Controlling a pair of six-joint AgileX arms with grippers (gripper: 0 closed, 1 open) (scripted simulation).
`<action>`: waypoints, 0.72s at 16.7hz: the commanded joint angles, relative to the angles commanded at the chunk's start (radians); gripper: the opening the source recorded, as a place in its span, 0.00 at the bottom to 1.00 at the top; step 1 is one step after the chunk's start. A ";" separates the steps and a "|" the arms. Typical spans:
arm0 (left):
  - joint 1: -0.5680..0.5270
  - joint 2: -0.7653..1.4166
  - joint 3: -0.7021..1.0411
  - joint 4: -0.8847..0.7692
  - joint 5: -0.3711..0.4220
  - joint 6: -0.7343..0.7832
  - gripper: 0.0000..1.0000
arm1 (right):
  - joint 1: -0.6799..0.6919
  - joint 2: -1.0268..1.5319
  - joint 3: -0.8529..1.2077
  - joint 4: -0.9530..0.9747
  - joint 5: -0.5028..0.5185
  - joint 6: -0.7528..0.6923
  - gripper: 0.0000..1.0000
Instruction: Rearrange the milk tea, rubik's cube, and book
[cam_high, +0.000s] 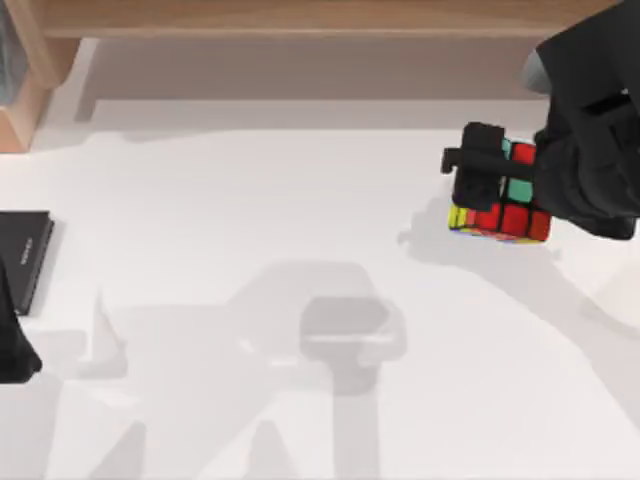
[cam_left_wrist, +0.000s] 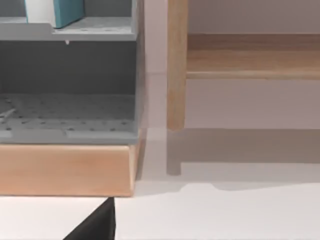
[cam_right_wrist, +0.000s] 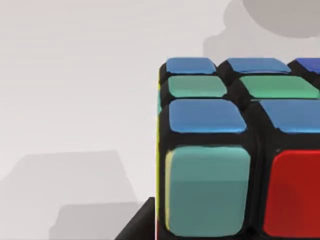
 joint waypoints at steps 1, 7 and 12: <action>0.000 0.000 0.000 0.000 0.000 0.000 1.00 | -0.018 0.013 0.044 0.077 0.023 -0.070 0.00; 0.000 0.000 0.000 0.000 0.000 0.000 1.00 | -0.139 0.077 0.263 0.513 0.160 -0.474 0.00; 0.000 0.000 0.000 0.000 0.000 0.000 1.00 | -0.190 0.092 0.353 0.671 0.212 -0.623 0.00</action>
